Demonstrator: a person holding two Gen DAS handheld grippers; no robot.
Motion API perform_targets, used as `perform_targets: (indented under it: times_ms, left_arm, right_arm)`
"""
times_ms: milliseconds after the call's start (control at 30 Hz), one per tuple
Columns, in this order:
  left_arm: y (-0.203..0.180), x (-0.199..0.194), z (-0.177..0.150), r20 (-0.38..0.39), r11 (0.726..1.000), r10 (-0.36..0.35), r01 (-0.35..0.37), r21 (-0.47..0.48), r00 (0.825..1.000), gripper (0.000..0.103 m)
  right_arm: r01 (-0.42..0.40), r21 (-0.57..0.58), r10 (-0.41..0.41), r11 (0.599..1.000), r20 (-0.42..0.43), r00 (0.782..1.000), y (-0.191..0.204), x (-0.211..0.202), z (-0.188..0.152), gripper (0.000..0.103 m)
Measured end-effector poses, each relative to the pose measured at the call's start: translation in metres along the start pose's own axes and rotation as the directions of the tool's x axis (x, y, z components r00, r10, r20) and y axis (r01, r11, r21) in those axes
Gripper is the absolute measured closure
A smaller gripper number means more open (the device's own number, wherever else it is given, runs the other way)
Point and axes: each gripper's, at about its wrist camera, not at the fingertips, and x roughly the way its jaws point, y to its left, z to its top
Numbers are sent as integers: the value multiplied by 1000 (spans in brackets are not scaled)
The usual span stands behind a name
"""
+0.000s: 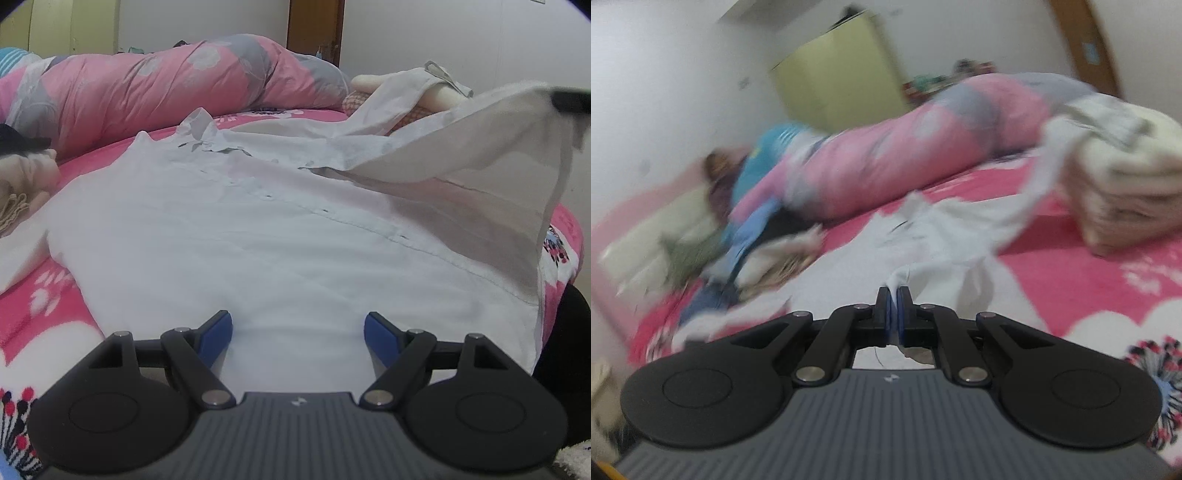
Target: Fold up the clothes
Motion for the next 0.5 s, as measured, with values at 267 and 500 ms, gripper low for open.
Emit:
perform_targets:
  times_ms: [267,500]
  left_arm:
    - [-1,1,3,-22,1000,0,0,20,1000,22]
    - [-4,3,4,-31,999,17,-16,29,999,22]
  right_arm:
    - [-35,-223,-26,974,-265,964,37,48,-60,101]
    - [-102,-271,13,957,-313,950,44,52,-72,98]
